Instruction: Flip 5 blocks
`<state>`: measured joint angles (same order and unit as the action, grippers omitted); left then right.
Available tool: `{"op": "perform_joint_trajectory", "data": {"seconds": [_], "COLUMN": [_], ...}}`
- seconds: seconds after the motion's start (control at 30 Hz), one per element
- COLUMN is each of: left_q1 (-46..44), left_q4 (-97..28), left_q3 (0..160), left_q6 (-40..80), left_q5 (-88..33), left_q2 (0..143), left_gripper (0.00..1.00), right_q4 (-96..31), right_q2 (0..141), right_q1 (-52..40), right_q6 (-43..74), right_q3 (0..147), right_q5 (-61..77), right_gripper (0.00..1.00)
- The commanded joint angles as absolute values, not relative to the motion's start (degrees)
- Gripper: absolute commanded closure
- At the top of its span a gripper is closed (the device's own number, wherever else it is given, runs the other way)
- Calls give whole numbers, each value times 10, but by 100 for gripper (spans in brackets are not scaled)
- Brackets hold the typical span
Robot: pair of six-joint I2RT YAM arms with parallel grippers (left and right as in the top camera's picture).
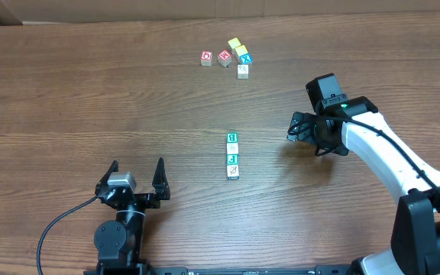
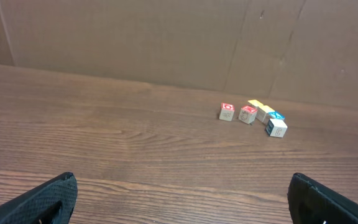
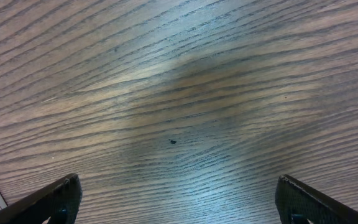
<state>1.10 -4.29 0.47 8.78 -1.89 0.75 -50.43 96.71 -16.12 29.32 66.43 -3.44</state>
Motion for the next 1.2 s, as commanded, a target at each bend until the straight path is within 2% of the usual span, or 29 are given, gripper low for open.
{"op": "perform_joint_trajectory", "data": {"seconds": [0.0,0.53,1.17], "left_q1": [7,7,7], "left_q4": [-43,-43,-43], "left_q3": [3,3,3], "left_q6": [79,79,79], "left_q5": [-24,-24,-24], "left_q2": [3,3,3], "left_gripper": [0,1,0], "right_q4": [-502,-500,-500], "right_q2": [959,938,685], "right_q1": [-161,-161,-161], "right_q6": [289,289,289], "right_q3": [675,675,675], "right_q5": [-42,-42,-42], "right_gripper": [0,0,0]}}
